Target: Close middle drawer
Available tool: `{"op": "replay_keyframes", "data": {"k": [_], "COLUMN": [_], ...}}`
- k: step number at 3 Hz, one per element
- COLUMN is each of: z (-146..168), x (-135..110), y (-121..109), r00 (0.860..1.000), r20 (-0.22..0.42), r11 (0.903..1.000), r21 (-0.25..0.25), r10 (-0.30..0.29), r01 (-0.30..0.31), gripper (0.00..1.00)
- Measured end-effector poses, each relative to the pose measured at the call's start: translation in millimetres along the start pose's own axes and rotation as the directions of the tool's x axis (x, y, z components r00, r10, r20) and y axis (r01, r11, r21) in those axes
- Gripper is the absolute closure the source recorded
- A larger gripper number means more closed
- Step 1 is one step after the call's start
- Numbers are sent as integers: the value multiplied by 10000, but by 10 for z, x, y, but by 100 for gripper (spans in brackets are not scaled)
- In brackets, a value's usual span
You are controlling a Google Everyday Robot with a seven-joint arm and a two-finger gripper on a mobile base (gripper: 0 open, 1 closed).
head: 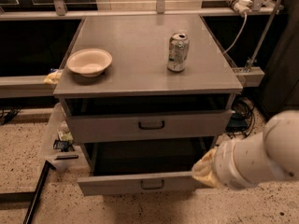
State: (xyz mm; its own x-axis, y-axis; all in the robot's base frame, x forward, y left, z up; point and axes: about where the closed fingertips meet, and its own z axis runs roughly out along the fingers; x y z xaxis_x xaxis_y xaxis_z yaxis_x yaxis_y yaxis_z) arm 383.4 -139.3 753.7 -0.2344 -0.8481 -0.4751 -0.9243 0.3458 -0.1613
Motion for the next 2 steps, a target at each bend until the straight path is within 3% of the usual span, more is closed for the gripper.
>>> {"op": "replay_keyframes", "data": {"k": [1, 2], "z": [759, 1464], "x": [527, 932], "y": [259, 338], "r00": [9992, 9981], "r20": [138, 580], "r11": [9983, 9973], "r21": [-442, -697], "r10": [-380, -193], "r01": [386, 233], "gripper": [100, 100]}}
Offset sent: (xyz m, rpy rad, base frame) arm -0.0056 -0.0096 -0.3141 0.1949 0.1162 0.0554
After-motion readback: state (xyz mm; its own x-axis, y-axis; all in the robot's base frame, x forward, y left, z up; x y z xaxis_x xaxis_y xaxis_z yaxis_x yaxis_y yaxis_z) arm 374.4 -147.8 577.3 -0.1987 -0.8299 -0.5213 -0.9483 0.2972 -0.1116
